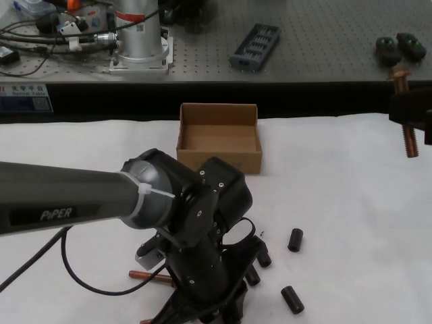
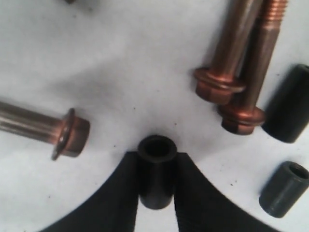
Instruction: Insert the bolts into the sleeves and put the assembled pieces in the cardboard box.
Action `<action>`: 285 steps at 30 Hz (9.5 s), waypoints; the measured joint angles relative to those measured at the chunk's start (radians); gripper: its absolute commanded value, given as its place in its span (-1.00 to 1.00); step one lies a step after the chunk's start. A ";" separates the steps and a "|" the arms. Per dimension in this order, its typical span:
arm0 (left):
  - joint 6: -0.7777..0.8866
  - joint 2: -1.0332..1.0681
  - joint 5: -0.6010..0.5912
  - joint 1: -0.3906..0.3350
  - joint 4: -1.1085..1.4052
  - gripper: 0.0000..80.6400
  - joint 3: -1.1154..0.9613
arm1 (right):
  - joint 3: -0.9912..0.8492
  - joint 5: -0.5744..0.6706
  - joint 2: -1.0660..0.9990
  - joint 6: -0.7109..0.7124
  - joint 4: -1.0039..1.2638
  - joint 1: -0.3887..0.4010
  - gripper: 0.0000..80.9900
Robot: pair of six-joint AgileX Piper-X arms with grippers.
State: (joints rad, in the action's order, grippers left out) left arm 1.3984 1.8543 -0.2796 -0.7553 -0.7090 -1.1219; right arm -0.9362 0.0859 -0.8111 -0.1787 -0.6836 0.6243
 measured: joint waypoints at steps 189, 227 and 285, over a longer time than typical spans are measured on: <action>-0.972 -0.464 -0.261 0.049 1.337 -0.88 0.714 | 0.448 0.850 -0.576 -0.322 1.332 -0.044 -0.94; -0.908 -0.464 -0.374 0.047 1.370 -0.88 0.714 | 0.516 0.829 -0.576 -0.344 1.412 -0.044 -0.94; -0.848 -0.464 -0.279 0.049 1.424 -0.88 0.714 | 0.516 0.859 -0.576 -0.355 1.410 -0.043 -0.94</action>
State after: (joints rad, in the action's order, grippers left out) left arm 0.5509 1.3903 -0.5589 -0.7066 0.7145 -0.4084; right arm -0.4206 0.9451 -1.3867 -0.5333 0.7259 0.5812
